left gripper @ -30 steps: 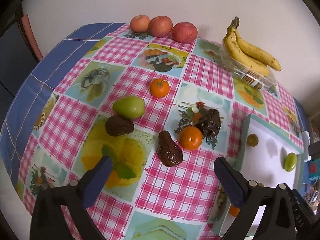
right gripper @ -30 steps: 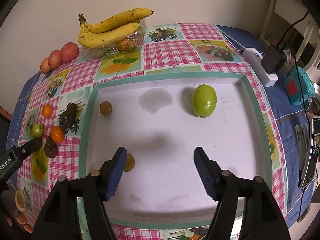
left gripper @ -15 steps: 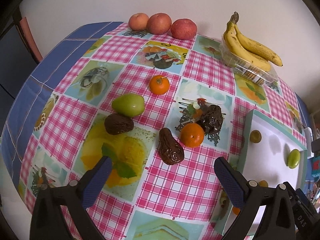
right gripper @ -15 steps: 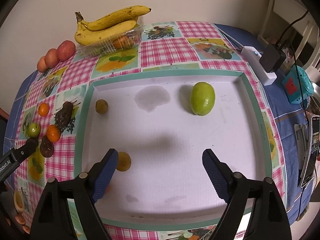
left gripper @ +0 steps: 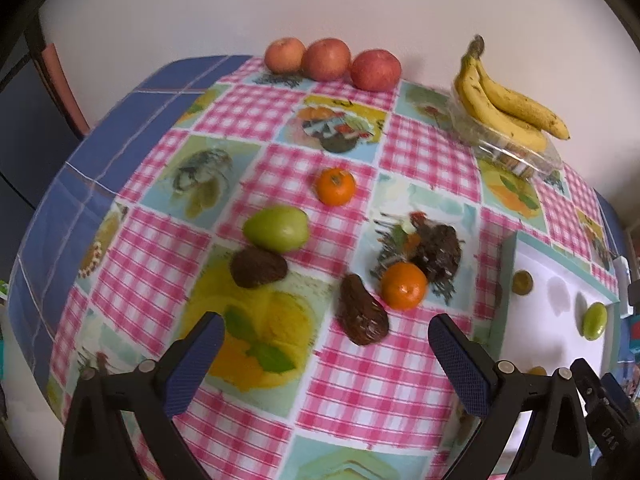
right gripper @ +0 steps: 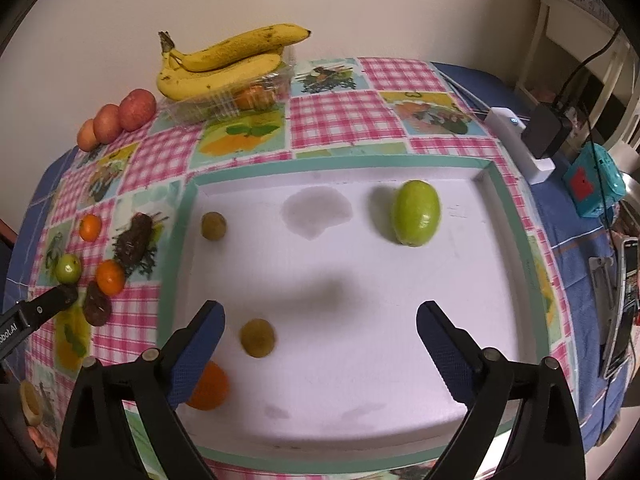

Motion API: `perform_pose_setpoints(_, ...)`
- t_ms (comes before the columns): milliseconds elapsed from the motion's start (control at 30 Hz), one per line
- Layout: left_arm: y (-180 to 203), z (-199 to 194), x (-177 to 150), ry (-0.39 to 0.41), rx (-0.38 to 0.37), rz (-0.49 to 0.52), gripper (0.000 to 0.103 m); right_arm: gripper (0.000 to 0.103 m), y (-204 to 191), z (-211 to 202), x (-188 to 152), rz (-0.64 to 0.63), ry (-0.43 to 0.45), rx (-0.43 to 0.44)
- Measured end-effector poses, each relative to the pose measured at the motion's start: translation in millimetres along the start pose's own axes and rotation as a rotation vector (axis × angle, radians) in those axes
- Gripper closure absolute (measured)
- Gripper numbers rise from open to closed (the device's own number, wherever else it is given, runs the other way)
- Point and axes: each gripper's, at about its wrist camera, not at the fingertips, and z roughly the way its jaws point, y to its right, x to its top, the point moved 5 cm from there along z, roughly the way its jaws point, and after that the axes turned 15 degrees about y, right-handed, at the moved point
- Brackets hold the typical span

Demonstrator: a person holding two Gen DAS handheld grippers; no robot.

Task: Organize fruits
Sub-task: 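Move both open tools over the fruit pile beside the tray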

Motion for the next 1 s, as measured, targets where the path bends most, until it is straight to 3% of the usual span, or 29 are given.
perform_pose_setpoints(133, -22.7, 1.0, 8.5, 0.008, 0.008, -0.047, 0.000, 0.006, -21.8, 0.6, -0.4, -0.023, 0.014, 0.039)
perform_pose_setpoints(567, -136.7, -3.7, 33.5, 0.090, 0.161, -0.248, 0.000, 0.006, -97.8, -1.9, -2.1, -0.079, 0.040, 0.196)
perform_pose_setpoints(767, -145.9, -7.6, 41.2, 0.123, 0.099, -0.278, 0.000, 0.006, -127.3, -9.5, 1.9, -0.070, 0.077, 0.277)
perform_pose_setpoints(1000, -129.0, -2.2, 42.8, 0.118, 0.008, -0.289, 0.000, 0.007, -149.8, -11.5, 8.4, -0.090, 0.108, 0.317)
